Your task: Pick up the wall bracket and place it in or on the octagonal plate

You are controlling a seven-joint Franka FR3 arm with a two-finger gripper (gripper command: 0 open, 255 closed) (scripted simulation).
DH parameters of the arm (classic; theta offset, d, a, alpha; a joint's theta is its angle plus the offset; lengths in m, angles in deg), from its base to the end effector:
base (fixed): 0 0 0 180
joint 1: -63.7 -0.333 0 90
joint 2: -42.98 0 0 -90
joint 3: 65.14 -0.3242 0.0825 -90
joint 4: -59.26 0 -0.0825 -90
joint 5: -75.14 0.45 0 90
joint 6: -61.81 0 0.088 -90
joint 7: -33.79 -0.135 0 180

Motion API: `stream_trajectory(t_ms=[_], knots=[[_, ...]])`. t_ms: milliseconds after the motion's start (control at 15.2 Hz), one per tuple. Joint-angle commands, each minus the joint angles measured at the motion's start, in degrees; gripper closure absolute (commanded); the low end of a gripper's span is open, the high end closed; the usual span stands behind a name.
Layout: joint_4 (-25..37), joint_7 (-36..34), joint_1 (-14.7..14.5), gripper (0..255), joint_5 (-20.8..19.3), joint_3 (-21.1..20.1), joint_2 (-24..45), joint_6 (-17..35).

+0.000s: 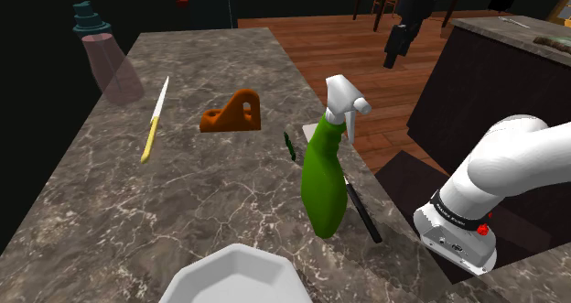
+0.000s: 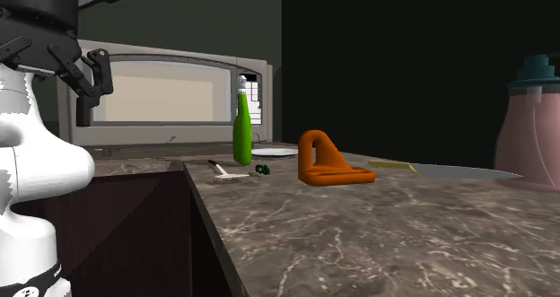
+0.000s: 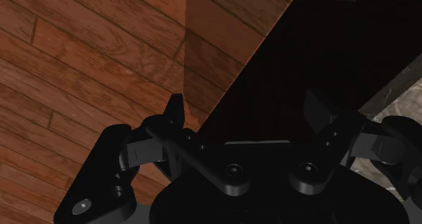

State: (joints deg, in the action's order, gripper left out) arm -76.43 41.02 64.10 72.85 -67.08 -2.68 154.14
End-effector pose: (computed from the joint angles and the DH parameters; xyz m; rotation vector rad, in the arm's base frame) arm 0.3692 0.0066 0.5696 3.0668 0.2215 0.0558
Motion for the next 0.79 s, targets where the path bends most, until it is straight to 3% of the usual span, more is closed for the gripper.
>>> stream_trajectory(t_ms=[0, 726], knots=[[0.0, 0.0, 0.0, 0, 0.0, 0.0, 0.0, 0.0], [13.2, 0.3, -6.2, 0, 4.0, -7.4, 18.8, 4.3]])
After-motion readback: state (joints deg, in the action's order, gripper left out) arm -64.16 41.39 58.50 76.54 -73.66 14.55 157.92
